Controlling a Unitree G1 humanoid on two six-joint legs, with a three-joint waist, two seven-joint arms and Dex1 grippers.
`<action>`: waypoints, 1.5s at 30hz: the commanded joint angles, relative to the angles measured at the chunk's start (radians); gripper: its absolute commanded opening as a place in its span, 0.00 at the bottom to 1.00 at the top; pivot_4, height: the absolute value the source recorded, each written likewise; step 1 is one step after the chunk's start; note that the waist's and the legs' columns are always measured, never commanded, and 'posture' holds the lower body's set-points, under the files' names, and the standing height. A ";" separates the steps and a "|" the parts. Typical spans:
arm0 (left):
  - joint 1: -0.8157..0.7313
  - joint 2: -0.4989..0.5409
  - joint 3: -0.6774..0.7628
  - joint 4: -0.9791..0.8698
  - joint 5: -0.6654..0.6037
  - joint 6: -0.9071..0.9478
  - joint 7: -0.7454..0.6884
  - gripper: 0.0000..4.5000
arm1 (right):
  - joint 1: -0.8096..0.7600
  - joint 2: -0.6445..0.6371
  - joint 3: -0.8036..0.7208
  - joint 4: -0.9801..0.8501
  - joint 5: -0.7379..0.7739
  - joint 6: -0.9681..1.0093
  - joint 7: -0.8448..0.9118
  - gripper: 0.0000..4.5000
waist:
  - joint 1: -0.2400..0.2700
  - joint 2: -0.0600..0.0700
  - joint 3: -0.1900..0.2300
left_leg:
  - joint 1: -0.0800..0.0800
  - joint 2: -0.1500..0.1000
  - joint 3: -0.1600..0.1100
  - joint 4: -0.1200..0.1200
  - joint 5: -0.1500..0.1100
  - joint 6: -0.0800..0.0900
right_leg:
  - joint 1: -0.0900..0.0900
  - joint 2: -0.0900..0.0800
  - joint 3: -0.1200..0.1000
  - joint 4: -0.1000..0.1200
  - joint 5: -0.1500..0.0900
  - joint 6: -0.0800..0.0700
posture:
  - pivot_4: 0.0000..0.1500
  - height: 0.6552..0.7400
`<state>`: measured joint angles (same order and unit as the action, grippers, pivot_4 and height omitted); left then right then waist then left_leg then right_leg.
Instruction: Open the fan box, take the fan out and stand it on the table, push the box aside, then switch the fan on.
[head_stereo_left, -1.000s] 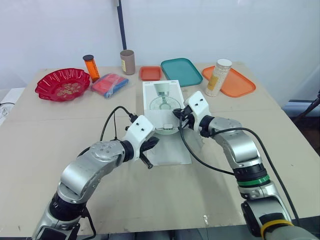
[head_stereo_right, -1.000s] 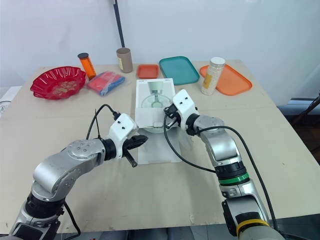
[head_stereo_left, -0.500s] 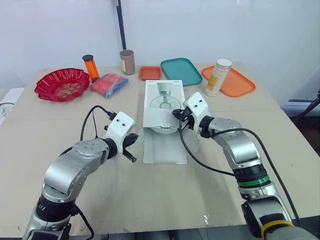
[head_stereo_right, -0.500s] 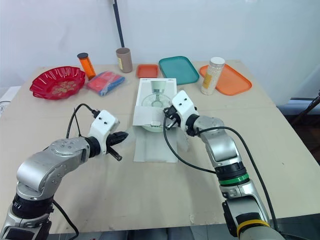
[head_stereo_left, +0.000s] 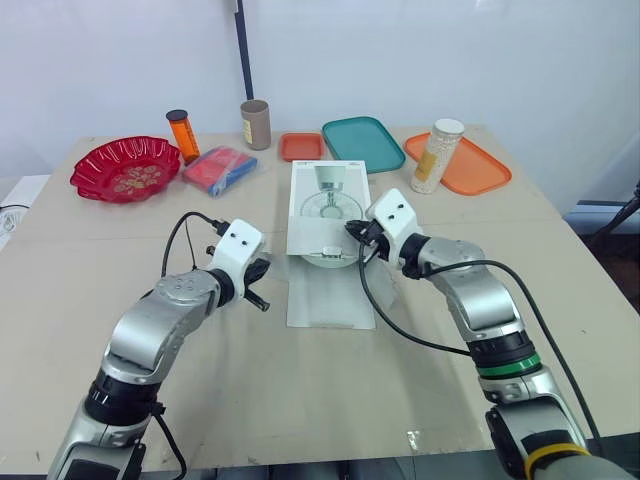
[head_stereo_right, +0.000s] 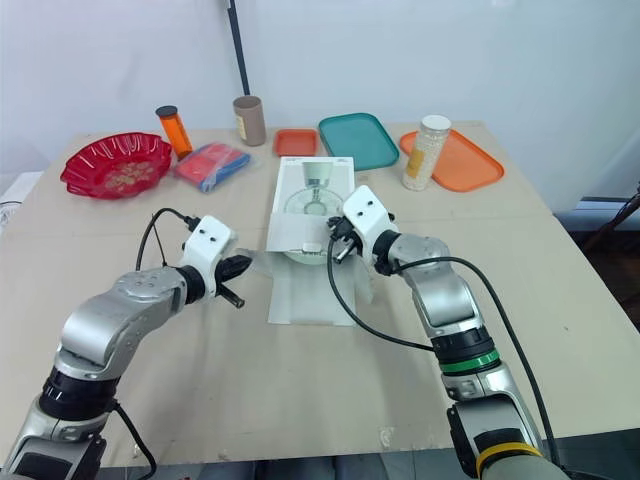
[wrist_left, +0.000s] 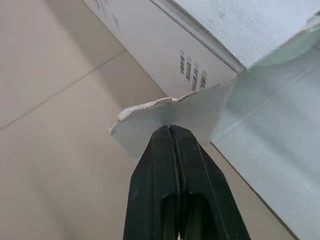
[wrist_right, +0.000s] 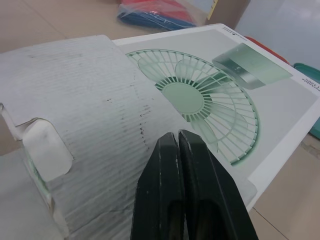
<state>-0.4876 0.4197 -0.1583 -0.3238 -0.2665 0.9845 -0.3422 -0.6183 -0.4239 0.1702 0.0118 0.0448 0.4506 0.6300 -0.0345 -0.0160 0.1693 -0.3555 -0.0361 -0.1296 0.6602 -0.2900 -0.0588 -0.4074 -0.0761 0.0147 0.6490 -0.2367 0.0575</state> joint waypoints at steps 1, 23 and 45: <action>-0.048 -0.019 -0.018 0.057 0.028 -0.090 -0.022 0.00 | 0.034 -0.003 0.041 0.006 -0.015 0.008 0.025 0.02 | 0.000 0.000 0.000 | 0.000 0.000 0.000 0.000 0.000 0.000 | 0.000 0.000 0.000 0.000 0.000 0.000 | 1.00 1.00; -0.093 -0.075 -0.040 0.177 0.063 -0.258 -0.138 0.00 | 0.047 -0.010 0.059 -0.008 -0.032 0.012 0.056 0.02 | 0.000 -0.001 -0.001 | 0.000 0.000 0.000 -0.001 0.000 0.000 | 0.000 0.000 0.000 0.000 0.000 0.000 | 1.00 1.00; 0.065 -0.025 0.210 -0.051 0.020 -0.081 -0.054 0.00 | 0.049 0.018 0.045 -0.028 -0.031 0.070 0.037 0.02 | -0.005 -0.002 -0.001 | 0.000 0.000 0.000 -0.001 0.000 0.000 | 0.000 0.000 0.000 0.000 0.000 0.000 | 1.00 1.00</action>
<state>-0.4214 0.3879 -0.0199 -0.2902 -0.2185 0.8741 -0.4193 -0.5979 -0.4128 0.1714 -0.0375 0.0143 0.4879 0.6455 -0.0395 -0.0179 0.1679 -0.3552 -0.0357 -0.1300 0.6592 -0.2900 -0.0587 -0.4078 -0.0762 0.0145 0.6490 -0.2367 0.0575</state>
